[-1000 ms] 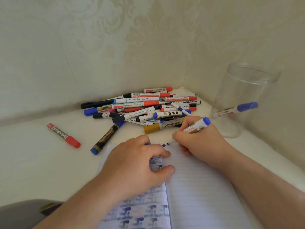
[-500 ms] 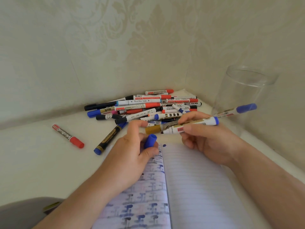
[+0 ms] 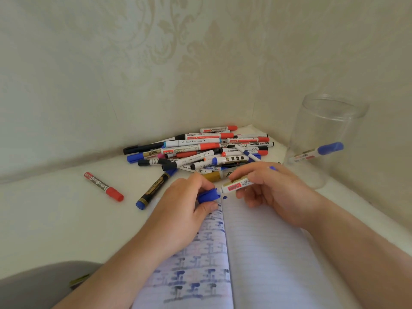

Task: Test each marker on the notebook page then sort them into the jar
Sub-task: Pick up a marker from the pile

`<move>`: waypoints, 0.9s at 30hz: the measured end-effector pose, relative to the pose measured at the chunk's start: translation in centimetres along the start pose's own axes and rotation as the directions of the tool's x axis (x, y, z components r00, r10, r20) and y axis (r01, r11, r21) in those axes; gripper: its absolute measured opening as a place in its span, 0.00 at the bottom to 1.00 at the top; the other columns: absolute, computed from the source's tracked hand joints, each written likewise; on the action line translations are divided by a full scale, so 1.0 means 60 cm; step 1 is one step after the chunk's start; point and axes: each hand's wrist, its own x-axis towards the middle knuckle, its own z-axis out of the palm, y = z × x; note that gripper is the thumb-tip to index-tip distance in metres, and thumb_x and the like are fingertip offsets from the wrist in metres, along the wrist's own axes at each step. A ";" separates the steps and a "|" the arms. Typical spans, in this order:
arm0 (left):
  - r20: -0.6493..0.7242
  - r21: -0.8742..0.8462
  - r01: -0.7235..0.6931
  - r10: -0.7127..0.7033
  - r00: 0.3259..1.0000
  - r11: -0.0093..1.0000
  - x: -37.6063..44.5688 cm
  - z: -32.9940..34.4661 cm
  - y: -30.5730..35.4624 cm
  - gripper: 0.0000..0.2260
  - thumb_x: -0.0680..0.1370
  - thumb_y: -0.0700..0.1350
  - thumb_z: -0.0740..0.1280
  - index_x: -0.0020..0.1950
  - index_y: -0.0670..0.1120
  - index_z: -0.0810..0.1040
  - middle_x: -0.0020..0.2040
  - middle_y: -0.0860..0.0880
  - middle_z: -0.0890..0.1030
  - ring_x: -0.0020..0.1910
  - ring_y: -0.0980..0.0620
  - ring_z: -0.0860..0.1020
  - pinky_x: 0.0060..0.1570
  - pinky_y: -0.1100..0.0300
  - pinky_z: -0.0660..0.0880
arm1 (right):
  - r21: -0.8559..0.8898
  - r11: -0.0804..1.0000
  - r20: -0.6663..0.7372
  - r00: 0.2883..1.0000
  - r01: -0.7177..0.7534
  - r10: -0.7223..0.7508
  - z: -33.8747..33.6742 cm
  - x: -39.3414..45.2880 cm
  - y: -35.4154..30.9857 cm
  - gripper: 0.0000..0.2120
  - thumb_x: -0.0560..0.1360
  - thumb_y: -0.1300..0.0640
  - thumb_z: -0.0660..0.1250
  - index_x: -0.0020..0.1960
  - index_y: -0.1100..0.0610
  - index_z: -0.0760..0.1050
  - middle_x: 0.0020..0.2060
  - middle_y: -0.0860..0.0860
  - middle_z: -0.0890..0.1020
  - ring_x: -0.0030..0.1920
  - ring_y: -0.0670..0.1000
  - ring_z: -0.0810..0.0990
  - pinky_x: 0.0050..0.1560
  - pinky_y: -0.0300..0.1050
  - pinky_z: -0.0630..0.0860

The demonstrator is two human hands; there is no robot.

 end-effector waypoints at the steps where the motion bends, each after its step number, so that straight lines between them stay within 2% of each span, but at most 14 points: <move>1: -0.003 -0.002 -0.007 0.007 1.000 1.000 0.000 0.001 0.000 0.11 0.79 0.54 0.71 0.56 0.64 0.72 0.53 0.59 0.76 0.54 0.62 0.75 0.55 0.58 0.75 | -0.031 0.999 -0.006 1.000 0.011 -0.011 0.002 -0.001 -0.001 0.09 0.73 0.55 0.66 0.49 0.52 0.85 0.41 0.62 0.85 0.37 0.59 0.75 0.39 0.50 0.72; 3: -0.006 -0.012 -0.028 0.028 1.000 1.000 0.001 0.000 0.000 0.10 0.81 0.53 0.68 0.61 0.62 0.73 0.54 0.59 0.76 0.55 0.62 0.74 0.56 0.58 0.75 | -0.090 0.995 -0.012 0.999 0.034 -0.035 0.002 -0.002 0.001 0.02 0.76 0.56 0.75 0.48 0.51 0.82 0.42 0.60 0.86 0.36 0.58 0.77 0.39 0.51 0.75; 5: 0.002 -0.056 -0.036 0.036 0.999 0.998 0.001 -0.003 0.002 0.10 0.83 0.52 0.64 0.64 0.61 0.74 0.54 0.61 0.76 0.56 0.63 0.73 0.55 0.61 0.74 | -0.129 0.990 -0.038 0.998 0.051 -0.057 0.002 -0.004 0.005 0.05 0.74 0.56 0.78 0.48 0.50 0.84 0.43 0.59 0.87 0.35 0.55 0.79 0.37 0.48 0.78; 7: 0.019 -0.083 -0.021 0.023 1.000 0.996 -0.001 -0.007 0.005 0.09 0.85 0.52 0.61 0.65 0.61 0.72 0.54 0.63 0.75 0.55 0.66 0.73 0.52 0.65 0.73 | -0.166 0.984 -0.061 0.996 0.056 -0.067 0.005 -0.006 0.007 0.06 0.73 0.57 0.76 0.49 0.52 0.84 0.41 0.57 0.88 0.35 0.52 0.80 0.36 0.45 0.79; 9: 0.022 -0.073 -0.011 0.013 1.000 0.997 -0.001 -0.007 0.005 0.10 0.85 0.53 0.60 0.66 0.61 0.70 0.53 0.64 0.74 0.54 0.68 0.72 0.49 0.69 0.71 | -0.287 0.956 -0.045 0.997 0.053 -0.068 0.010 -0.007 0.009 0.03 0.79 0.60 0.73 0.51 0.54 0.81 0.35 0.51 0.86 0.32 0.49 0.79 0.35 0.43 0.78; 12: 0.022 -0.040 -0.021 0.022 1.000 0.999 0.002 -0.005 0.002 0.10 0.85 0.51 0.61 0.66 0.60 0.69 0.53 0.63 0.73 0.54 0.68 0.71 0.46 0.72 0.69 | -0.468 0.883 -0.031 0.997 0.045 -0.068 0.013 -0.007 0.009 0.03 0.82 0.55 0.70 0.50 0.47 0.79 0.29 0.46 0.80 0.31 0.47 0.75 0.33 0.45 0.74; 17: 0.036 0.022 -0.082 0.081 0.996 0.996 0.006 -0.002 0.000 0.10 0.85 0.50 0.62 0.66 0.58 0.73 0.54 0.62 0.73 0.56 0.66 0.70 0.49 0.72 0.67 | -0.554 0.829 -0.018 0.995 0.069 -0.095 0.017 -0.013 0.004 0.07 0.81 0.51 0.71 0.47 0.39 0.79 0.44 0.53 0.83 0.41 0.49 0.76 0.43 0.56 0.74; 19: 0.044 0.008 -0.120 0.119 0.992 0.993 0.008 -0.005 0.006 0.10 0.85 0.50 0.61 0.66 0.57 0.75 0.53 0.61 0.74 0.55 0.63 0.72 0.52 0.66 0.70 | -0.549 0.832 -0.013 0.994 0.081 -0.106 0.015 -0.015 0.001 0.06 0.80 0.49 0.71 0.49 0.38 0.79 0.45 0.55 0.83 0.42 0.50 0.77 0.44 0.58 0.75; 20: 0.060 0.003 -0.145 0.144 0.988 0.989 0.008 -0.008 0.011 0.11 0.85 0.50 0.61 0.66 0.56 0.76 0.53 0.61 0.75 0.54 0.62 0.72 0.53 0.62 0.72 | -0.531 0.843 -0.013 0.994 0.082 -0.105 0.015 -0.017 -0.001 0.05 0.79 0.47 0.72 0.52 0.37 0.78 0.46 0.55 0.83 0.43 0.50 0.78 0.44 0.55 0.74; 21: 0.083 0.003 -0.165 0.164 0.983 0.986 0.007 -0.015 0.016 0.11 0.86 0.50 0.61 0.67 0.56 0.77 0.53 0.60 0.76 0.54 0.62 0.73 0.54 0.61 0.72 | -0.507 0.858 -0.019 0.994 0.083 -0.107 0.014 -0.018 -0.001 0.10 0.76 0.42 0.74 0.57 0.35 0.77 0.48 0.53 0.85 0.46 0.48 0.81 0.48 0.50 0.75; 23: 0.094 0.022 -0.154 0.152 0.984 0.988 0.008 -0.039 0.012 0.12 0.86 0.50 0.60 0.68 0.55 0.77 0.54 0.60 0.75 0.55 0.61 0.73 0.57 0.62 0.72 | -0.443 0.894 -0.022 0.996 0.064 -0.082 0.010 -0.021 0.000 0.30 0.68 0.35 0.76 0.67 0.35 0.71 0.53 0.46 0.86 0.51 0.46 0.84 0.52 0.41 0.76; 25: -0.023 0.023 -0.120 0.121 0.992 0.992 0.008 -0.089 -0.014 0.13 0.85 0.48 0.62 0.69 0.54 0.77 0.55 0.59 0.75 0.55 0.61 0.73 0.56 0.63 0.71 | -0.397 0.917 -0.022 0.998 0.049 -0.063 0.011 -0.022 -0.001 0.41 0.61 0.29 0.77 0.71 0.34 0.67 0.46 0.47 0.85 0.39 0.44 0.81 0.41 0.36 0.75; 27: -0.232 0.030 -0.103 0.107 0.967 0.994 0.002 -0.159 -0.070 0.12 0.84 0.42 0.65 0.65 0.53 0.79 0.55 0.54 0.75 0.53 0.59 0.74 0.52 0.65 0.73 | -0.383 0.923 -0.046 0.997 0.044 -0.066 0.010 -0.022 -0.002 0.45 0.56 0.22 0.74 0.70 0.31 0.68 0.38 0.47 0.81 0.32 0.44 0.74 0.35 0.41 0.71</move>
